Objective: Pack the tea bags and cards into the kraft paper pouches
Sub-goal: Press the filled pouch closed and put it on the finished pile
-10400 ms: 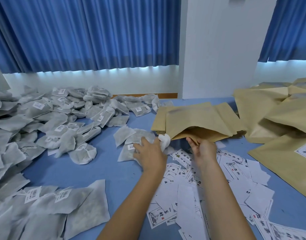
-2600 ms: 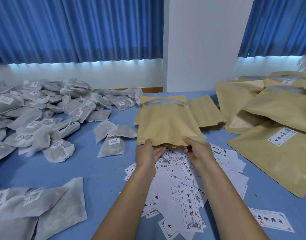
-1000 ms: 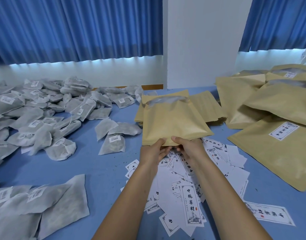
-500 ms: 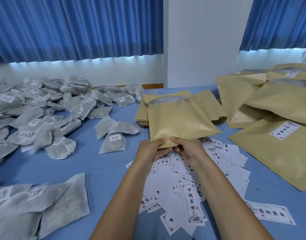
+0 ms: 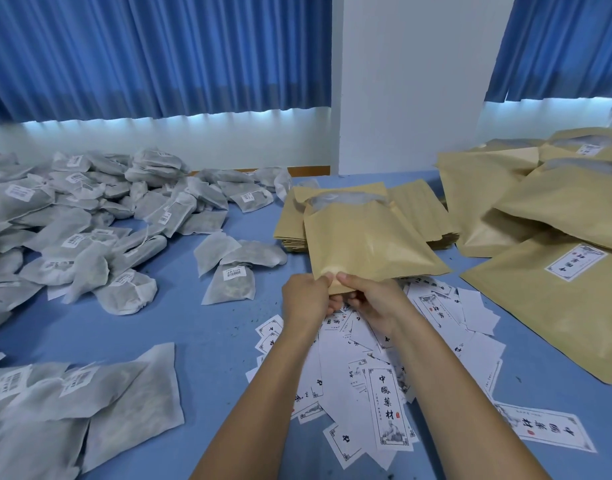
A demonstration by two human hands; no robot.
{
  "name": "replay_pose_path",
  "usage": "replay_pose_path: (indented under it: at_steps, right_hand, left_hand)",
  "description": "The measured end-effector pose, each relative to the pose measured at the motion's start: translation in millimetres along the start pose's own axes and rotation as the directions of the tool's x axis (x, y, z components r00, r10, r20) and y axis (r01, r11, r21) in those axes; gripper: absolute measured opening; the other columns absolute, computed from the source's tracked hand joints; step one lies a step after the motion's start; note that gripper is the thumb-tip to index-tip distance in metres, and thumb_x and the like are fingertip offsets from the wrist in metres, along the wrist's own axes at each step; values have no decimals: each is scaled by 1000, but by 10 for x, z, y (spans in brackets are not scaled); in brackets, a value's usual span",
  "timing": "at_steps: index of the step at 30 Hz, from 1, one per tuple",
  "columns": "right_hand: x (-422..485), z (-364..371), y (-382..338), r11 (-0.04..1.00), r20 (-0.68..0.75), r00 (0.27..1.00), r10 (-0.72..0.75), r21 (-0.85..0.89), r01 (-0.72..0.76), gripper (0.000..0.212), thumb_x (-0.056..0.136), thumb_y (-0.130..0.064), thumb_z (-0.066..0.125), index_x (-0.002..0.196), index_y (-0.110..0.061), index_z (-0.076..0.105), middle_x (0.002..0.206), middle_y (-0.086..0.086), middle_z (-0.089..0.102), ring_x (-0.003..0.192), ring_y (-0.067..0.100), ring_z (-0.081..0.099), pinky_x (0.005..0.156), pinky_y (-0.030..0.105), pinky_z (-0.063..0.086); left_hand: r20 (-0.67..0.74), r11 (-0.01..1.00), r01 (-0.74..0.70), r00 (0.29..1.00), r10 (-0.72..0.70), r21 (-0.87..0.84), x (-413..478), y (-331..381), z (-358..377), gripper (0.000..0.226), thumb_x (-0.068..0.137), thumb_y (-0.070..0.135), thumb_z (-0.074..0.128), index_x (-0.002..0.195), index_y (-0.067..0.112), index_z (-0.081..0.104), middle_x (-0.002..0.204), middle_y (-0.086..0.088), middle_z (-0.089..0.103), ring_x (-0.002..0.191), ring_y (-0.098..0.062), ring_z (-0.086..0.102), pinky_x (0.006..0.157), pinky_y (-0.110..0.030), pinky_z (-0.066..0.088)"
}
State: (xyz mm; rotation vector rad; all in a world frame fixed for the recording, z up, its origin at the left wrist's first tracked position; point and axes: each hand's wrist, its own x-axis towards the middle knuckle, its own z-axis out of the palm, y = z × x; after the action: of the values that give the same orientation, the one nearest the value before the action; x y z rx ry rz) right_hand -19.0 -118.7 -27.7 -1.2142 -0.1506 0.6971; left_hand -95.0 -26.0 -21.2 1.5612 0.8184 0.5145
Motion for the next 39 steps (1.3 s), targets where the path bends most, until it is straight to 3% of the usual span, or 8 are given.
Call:
replay_pose_path:
  at_steps: [4, 19, 23, 26, 28, 32, 36, 39]
  right_hand:
    - [12, -58, -87, 998, 2, 999, -41, 46, 41, 15, 83, 5, 66, 95, 6, 58, 69, 9, 51, 51, 14, 41, 44, 19, 37]
    - [17, -98, -107, 995, -74, 997, -23, 94, 30, 12, 82, 7, 66, 90, 2, 58, 73, 9, 57, 54, 16, 48, 43, 19, 43]
    - [26, -187, -187, 985, -125, 988, -89, 138, 106, 17, 82, 8, 65, 87, -7, 59, 77, 7, 61, 56, 14, 50, 42, 17, 43]
    - [23, -164, -177, 980, -134, 981, -140, 125, 157, 23, 81, 10, 65, 98, -5, 60, 85, 6, 64, 60, 14, 52, 42, 17, 40]
    - [20, -119, -151, 979, -139, 978, -156, 113, 172, 32, 81, 10, 65, 109, -3, 58, 90, 6, 64, 63, 14, 53, 43, 18, 40]
    - [4, -76, -135, 983, -124, 985, -122, 122, 137, 25, 83, 4, 66, 106, -5, 59, 89, 7, 63, 64, 13, 54, 45, 17, 45]
    - [-57, 91, 1, 992, -94, 991, -95, 76, 102, 8, 83, -2, 69, 86, -6, 62, 68, 6, 58, 51, 13, 49, 52, 22, 46]
    - [-81, 179, 34, 982, -162, 979, -128, 115, 147, 10, 81, 5, 67, 85, -3, 62, 66, 7, 58, 48, 14, 43, 60, 28, 44]
  left_hand:
    - [-84, 997, -73, 994, 72, -9, 22, 19, -86, 25, 95, 21, 51, 75, 9, 61, 49, 0, 62, 37, -8, 55, 48, -22, 47]
    - [-114, 993, -119, 986, 120, 15, 15, 18, -111, 28, 96, 21, 52, 72, 9, 62, 49, -2, 62, 40, -10, 56, 46, -22, 47]
    - [-249, 981, -115, 966, 73, -158, 58, 27, -165, 20, 92, 17, 55, 77, 7, 64, 47, -1, 62, 37, -6, 54, 39, -16, 43]
    - [-141, 887, 9, 987, -83, -462, 0, 28, -76, 11, 85, 16, 67, 88, 6, 64, 73, -9, 69, 43, -11, 58, 43, -18, 47]
    - [-57, 828, 95, 987, -151, -552, -16, 16, -25, 17, 79, 13, 75, 89, 10, 62, 84, -6, 69, 53, -15, 61, 49, -19, 51]
    - [-97, 806, 88, 979, -178, -585, 33, 19, -41, 17, 77, 2, 75, 87, 6, 63, 96, -15, 68, 67, -22, 62, 49, -18, 52]
    - [-159, 869, 27, 980, -121, -495, 24, -6, -16, 16, 75, 5, 76, 89, 4, 68, 84, -11, 71, 56, -15, 62, 50, -19, 51]
    - [-184, 840, -5, 976, -113, -543, -23, -21, 30, 19, 73, 10, 78, 90, 10, 69, 82, -6, 73, 61, -14, 66, 54, -22, 52]
